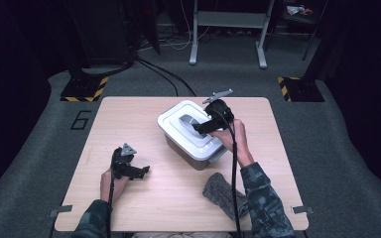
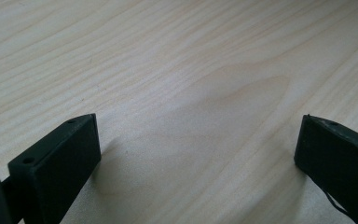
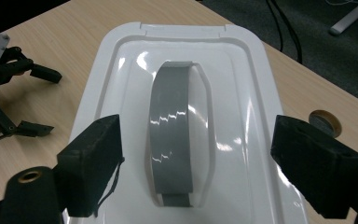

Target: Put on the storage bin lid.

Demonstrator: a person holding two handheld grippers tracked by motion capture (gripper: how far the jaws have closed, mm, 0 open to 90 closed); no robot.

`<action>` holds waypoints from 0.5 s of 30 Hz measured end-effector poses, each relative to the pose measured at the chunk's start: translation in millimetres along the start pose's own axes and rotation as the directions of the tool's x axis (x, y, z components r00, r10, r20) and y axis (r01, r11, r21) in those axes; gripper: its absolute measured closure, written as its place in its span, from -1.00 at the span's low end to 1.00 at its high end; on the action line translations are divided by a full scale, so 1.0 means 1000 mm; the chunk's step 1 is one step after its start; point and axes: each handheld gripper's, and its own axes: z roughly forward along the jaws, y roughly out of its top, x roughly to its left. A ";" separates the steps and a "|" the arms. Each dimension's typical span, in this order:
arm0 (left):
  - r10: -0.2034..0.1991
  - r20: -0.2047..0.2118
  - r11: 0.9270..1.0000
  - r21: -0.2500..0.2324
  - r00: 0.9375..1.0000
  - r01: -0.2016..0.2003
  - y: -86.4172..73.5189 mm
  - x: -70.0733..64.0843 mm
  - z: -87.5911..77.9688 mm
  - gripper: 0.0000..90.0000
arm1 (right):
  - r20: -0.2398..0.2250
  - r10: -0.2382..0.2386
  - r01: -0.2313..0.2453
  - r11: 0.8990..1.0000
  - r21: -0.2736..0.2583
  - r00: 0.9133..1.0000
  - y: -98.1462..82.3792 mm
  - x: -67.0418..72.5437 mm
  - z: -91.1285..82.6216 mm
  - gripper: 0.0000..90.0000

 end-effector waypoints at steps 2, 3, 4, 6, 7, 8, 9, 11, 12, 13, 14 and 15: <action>0.003 -0.001 1.000 0.000 1.000 -0.003 0.000 0.000 0.000 -1.00 | 0.004 -0.007 0.007 1.000 -0.008 1.000 -0.005 -0.001 -0.010 -0.69; 0.003 -0.001 1.000 0.000 1.000 -0.003 0.000 0.000 0.000 -1.00 | 0.004 -0.007 0.007 1.000 -0.008 1.000 -0.005 -0.001 -0.010 -0.69; 0.002 -0.002 1.000 0.000 1.000 -0.002 0.000 0.000 0.000 -1.00 | 0.014 -0.008 0.009 1.000 -0.007 1.000 -0.011 -0.003 -0.018 -0.70; 0.002 -0.001 1.000 0.000 1.000 -0.002 0.000 0.000 0.000 -1.00 | 0.018 -0.015 0.015 1.000 -0.011 1.000 -0.016 -0.004 -0.024 -0.71; 0.002 -0.001 1.000 0.000 1.000 -0.002 0.000 0.000 0.000 -1.00 | 0.024 -0.013 0.013 1.000 -0.007 1.000 -0.019 -0.005 -0.027 -0.72; 0.003 -0.002 1.000 0.000 1.000 -0.003 0.000 0.000 0.000 -1.00 | 0.024 -0.013 0.013 1.000 -0.007 1.000 -0.019 -0.005 -0.027 -0.72; 0.003 -0.002 1.000 0.000 1.000 -0.003 0.000 0.000 0.000 -1.00 | 0.037 -0.009 0.010 1.000 -0.009 0.999 -0.025 -0.006 -0.033 -0.74; 0.003 -0.002 1.000 0.000 1.000 -0.003 0.000 0.000 0.000 -1.00 | 0.050 -0.009 0.010 1.000 -0.009 0.999 -0.031 -0.008 -0.038 -0.75; 0.002 -0.002 1.000 0.000 1.000 -0.002 0.000 0.000 0.000 -1.00 | 0.056 -0.003 0.004 1.000 -0.008 0.998 -0.034 -0.009 -0.041 -0.76; 0.003 -0.002 1.000 0.000 1.000 -0.003 0.000 0.000 0.000 -1.00 | 0.060 0.003 -0.002 1.000 -0.011 0.998 -0.037 -0.009 -0.044 -0.76; 0.003 -0.002 1.000 0.000 1.000 -0.003 0.000 0.000 0.000 -1.00 | 0.060 0.003 -0.002 1.000 -0.011 0.998 -0.037 -0.009 -0.044 -0.76; 0.002 -0.001 1.000 -0.001 1.000 -0.002 0.000 0.000 0.000 -1.00 | 0.073 0.006 -0.006 1.000 -0.007 0.997 -0.044 -0.011 -0.051 -0.77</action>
